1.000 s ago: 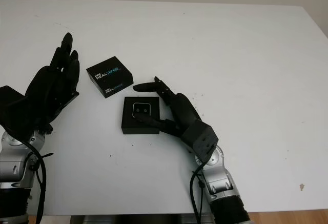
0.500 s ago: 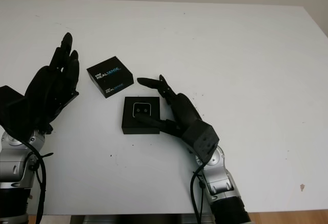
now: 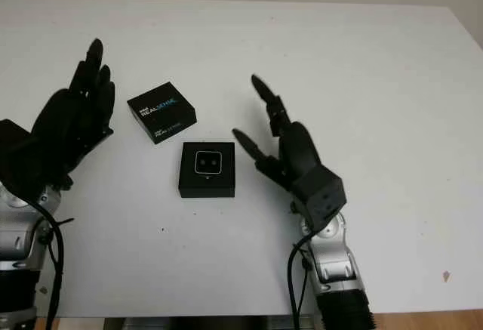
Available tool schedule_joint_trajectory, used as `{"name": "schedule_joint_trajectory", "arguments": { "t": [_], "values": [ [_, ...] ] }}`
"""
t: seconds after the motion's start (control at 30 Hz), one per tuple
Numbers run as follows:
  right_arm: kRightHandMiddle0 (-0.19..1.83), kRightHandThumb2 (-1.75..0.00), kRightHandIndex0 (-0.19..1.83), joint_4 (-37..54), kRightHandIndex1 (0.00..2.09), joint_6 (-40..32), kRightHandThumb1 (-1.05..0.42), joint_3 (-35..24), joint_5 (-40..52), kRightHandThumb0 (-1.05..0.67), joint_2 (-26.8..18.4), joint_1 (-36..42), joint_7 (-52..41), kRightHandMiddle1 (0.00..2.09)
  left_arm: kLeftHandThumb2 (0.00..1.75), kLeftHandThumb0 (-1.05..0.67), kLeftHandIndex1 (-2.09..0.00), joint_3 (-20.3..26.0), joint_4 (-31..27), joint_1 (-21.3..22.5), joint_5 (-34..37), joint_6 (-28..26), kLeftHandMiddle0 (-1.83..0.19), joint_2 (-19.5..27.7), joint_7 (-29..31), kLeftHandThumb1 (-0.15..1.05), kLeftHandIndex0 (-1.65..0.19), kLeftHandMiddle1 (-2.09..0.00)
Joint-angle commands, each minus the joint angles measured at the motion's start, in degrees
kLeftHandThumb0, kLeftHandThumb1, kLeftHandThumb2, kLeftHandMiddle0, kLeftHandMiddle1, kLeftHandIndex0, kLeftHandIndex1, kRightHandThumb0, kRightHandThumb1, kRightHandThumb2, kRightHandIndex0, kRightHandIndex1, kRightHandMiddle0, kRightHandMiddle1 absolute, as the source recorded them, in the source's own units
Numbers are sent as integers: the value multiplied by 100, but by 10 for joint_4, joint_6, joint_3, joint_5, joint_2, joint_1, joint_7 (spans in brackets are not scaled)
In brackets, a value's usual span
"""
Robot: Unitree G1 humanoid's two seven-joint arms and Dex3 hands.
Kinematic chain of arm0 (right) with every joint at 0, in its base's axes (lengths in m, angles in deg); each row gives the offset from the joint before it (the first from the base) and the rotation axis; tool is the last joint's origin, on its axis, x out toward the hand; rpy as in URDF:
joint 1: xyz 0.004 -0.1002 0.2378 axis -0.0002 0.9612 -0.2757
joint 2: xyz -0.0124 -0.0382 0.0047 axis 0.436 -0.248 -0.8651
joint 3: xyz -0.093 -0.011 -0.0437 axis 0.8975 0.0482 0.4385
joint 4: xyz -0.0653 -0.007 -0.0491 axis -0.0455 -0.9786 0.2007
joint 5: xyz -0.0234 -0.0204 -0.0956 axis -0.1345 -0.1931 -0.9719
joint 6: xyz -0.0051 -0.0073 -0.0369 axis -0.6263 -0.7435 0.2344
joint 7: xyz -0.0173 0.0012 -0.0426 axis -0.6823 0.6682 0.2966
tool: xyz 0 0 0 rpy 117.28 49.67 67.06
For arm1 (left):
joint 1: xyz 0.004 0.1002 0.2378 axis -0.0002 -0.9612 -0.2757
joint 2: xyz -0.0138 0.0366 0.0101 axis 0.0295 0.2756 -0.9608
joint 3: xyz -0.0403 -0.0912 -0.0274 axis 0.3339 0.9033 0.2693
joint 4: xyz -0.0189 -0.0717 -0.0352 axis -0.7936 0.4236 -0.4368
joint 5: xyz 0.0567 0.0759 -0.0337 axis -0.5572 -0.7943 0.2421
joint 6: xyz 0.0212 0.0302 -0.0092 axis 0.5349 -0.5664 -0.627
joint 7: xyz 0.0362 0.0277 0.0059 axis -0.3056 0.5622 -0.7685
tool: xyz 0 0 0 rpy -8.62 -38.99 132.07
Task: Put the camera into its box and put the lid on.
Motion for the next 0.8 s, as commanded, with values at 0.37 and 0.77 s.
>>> {"name": "schedule_joint_trajectory", "arguments": {
  "t": [0.37,0.77],
  "values": [
    [-1,-39,-1,34,7,-32,-105,-73,44,-78,-51,-64,-2,22,13,-83,0,-104,72,137,-157,-26,11,101,54,105,19,-5],
    [-8,-40,-7,18,4,-56,-105,-79,34,-73,-61,-80,6,16,8,-93,0,-201,102,157,-277,-84,19,60,31,105,19,0]
  ]
}}
